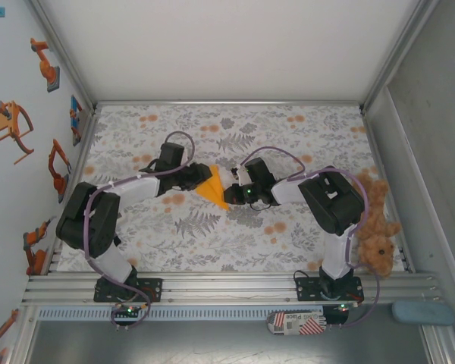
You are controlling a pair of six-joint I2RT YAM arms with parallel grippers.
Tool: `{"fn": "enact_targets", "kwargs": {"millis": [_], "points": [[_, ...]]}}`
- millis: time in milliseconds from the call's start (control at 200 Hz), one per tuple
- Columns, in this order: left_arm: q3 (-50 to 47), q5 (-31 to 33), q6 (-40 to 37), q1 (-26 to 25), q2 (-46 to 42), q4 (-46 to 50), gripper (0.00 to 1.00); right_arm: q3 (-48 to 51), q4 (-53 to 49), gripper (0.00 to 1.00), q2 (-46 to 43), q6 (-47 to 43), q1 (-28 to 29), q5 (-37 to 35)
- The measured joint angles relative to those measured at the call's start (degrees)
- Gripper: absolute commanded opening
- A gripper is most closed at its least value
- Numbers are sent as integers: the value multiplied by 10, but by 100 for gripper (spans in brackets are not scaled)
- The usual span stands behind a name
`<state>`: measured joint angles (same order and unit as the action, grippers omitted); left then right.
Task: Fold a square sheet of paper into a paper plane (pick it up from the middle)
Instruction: Fourth fold the wing at the center of the table.
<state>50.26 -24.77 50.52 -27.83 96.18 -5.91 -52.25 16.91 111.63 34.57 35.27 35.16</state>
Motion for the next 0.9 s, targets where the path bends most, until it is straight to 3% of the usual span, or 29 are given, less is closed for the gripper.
{"fn": "enact_targets", "kwargs": {"millis": [346, 901], "points": [[-25, -63, 30, -1, 89, -163, 17, -4, -8, 1, 0, 0, -1, 0], [-25, -76, 37, -3, 123, -207, 11, -8, -17, 4, 1, 0, -2, 0]]}}
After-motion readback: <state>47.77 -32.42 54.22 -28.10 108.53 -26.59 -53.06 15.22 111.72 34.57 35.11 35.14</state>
